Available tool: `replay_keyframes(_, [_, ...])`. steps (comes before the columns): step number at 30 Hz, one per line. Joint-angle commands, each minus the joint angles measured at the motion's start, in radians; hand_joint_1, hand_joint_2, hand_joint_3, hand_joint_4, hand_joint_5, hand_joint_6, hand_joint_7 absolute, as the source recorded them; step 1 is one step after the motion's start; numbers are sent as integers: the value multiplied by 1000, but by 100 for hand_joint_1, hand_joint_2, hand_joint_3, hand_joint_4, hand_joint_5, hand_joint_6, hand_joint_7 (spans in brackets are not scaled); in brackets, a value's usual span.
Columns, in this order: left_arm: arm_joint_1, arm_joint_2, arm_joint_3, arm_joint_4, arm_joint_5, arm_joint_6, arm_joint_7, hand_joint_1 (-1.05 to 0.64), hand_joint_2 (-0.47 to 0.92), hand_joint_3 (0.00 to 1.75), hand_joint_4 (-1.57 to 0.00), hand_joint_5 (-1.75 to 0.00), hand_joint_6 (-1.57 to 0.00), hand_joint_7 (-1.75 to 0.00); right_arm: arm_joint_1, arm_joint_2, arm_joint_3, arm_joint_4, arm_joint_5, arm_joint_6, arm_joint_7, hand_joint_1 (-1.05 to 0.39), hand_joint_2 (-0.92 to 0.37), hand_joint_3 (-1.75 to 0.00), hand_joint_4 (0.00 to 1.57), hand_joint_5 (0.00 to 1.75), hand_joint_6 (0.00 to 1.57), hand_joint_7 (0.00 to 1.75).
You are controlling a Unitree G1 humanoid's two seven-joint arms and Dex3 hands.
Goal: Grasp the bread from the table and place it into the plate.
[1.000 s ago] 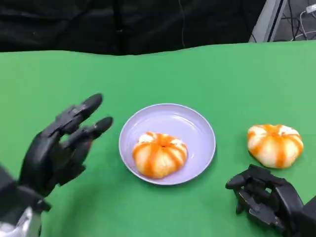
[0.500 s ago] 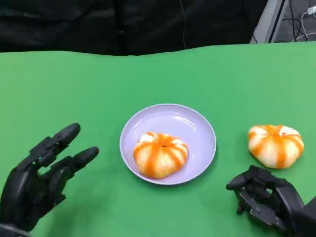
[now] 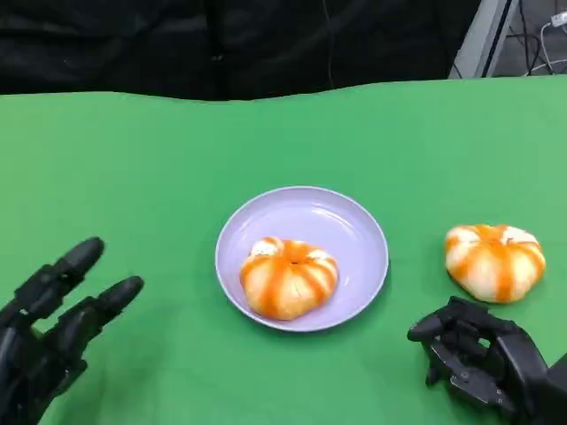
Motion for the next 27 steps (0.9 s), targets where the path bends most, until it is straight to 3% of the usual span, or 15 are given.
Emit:
replay_keyframes(1, [2,7,16,-17,-8,13,-12,-39,92,36,-77,-3,-61,-2,12,-20,-6,5,2,3,-7,-29,-92,-44,66,175,74,112])
replay_keyframes(9, [0,12,29,-6,8,15,12,-39,92,36,-77,-2,-61,-2,11,-21,-6,6,5,3,-5,-29,-92,-44,66,175,74,112])
replay_keyframes(10, [-3,18,36,5,18,13,32,-6,88,58,-84,-3,-70,-3,10,-21,-7,7,7,3,-1,-29,-92,-44,66,175,73,112])
replay_keyframes(13, [-6,22,46,14,42,14,73,15,78,84,-91,-2,-79,-1,8,-20,-10,9,16,7,7,-28,-92,-44,66,175,73,112])
replay_keyframes(27, [-11,19,54,24,56,12,80,18,76,90,-92,0,-80,0,9,-20,-10,8,14,9,5,-28,-92,-44,65,175,74,111])
